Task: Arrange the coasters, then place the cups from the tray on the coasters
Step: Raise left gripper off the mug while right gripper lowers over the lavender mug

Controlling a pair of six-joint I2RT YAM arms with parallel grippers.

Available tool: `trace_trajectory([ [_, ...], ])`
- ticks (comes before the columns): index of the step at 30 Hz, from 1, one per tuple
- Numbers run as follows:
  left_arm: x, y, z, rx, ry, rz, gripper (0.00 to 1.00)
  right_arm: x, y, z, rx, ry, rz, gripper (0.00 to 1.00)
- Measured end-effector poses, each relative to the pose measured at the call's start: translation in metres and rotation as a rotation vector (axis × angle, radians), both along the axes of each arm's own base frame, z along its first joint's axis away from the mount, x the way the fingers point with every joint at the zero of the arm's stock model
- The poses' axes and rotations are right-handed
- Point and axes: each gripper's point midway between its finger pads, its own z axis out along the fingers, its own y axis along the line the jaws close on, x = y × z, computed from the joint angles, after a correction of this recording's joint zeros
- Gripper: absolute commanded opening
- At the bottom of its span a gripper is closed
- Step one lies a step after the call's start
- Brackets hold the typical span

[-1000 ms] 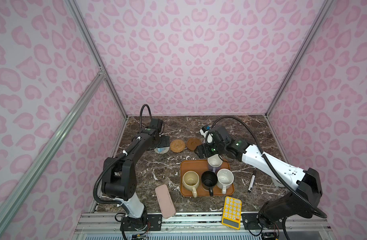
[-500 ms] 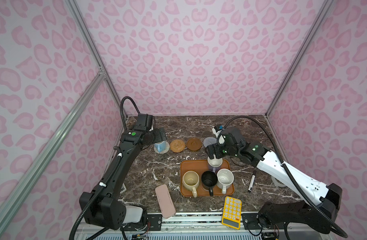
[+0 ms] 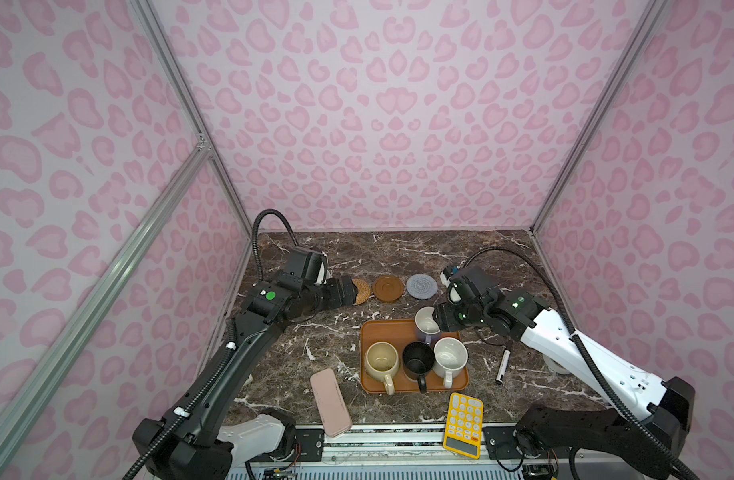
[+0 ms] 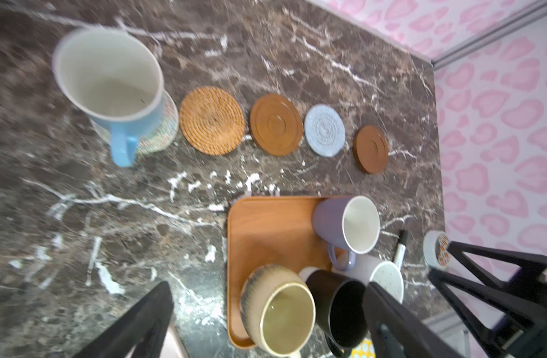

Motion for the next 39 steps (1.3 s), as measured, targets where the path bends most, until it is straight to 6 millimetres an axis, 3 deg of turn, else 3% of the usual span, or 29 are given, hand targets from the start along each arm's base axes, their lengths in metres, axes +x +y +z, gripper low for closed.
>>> trace_trajectory([
  [5,-0.013,-0.027,-0.018,-0.029,0.060,-0.045,0.98,-0.006,0.014,-0.022,-0.027,0.068,0.020,0.44],
  [11,-0.017,-0.046,-0.027,-0.048,0.084,-0.061,0.98,-0.005,0.025,-0.048,-0.055,0.153,0.026,0.33],
  [22,-0.022,-0.073,-0.043,-0.054,0.124,-0.099,0.97,-0.015,0.024,-0.074,-0.086,0.231,0.008,0.30],
  [39,-0.020,-0.081,-0.052,-0.043,0.140,-0.103,0.98,-0.013,0.012,-0.085,-0.141,0.248,-0.036,0.20],
])
